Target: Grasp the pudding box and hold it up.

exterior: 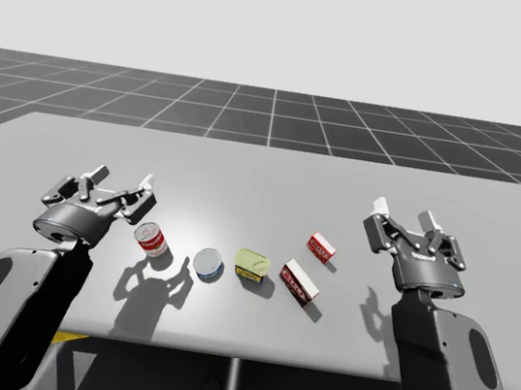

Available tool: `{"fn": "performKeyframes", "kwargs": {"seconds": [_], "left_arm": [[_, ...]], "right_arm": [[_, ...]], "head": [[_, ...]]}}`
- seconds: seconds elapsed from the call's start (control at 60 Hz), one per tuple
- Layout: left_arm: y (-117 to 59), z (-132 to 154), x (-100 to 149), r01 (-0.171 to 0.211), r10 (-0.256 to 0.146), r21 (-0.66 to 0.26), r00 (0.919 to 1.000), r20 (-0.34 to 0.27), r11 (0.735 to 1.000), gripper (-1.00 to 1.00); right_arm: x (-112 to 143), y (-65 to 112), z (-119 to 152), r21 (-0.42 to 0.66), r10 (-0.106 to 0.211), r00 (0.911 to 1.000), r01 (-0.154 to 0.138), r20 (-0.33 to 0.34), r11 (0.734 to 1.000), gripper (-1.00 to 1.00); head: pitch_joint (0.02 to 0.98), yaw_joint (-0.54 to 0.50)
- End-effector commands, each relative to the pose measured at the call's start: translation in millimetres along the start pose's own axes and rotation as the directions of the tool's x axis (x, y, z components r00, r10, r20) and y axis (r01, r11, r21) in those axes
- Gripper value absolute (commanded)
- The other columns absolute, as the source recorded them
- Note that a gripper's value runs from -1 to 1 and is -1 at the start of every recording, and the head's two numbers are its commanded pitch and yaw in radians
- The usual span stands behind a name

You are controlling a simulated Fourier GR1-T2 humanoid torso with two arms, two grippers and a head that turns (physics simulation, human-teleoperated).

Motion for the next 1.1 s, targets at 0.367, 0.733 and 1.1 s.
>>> {"fn": "performKeyframes", "kwargs": {"seconds": [0.367, 0.733, 1.1], "left_arm": [[0.0, 0.1, -0.7, 0.006, -0.006, -0.004, 1.0000, -0.003, 1.000, -1.00], [-0.2, -1.1, -1.5, 0.017, -0.017, -0.010, 0.9998, -0.008, 1.000, -1.00], [-3.2, -0.6, -1.1, 0.020, -0.020, -0.023, 0.9998, -0.009, 1.000, -1.00]], "right_arm": [[-1.8, 0.9, -2.3, -0.006, 0.032, 0.9992, -0.032, -0.026, 0.999, -1.00], [-1.8, -0.3, -4.6, -0.021, 0.036, 0.9984, -0.037, -0.043, 0.999, -1.00], [-2.5, 0.8, -5.4, -0.038, 0.039, 0.9975, -0.042, -0.059, 0.998, -1.00]], "head": [[0.265, 0.03], [0.655, -0.03], [0.860, -0.20]]}}
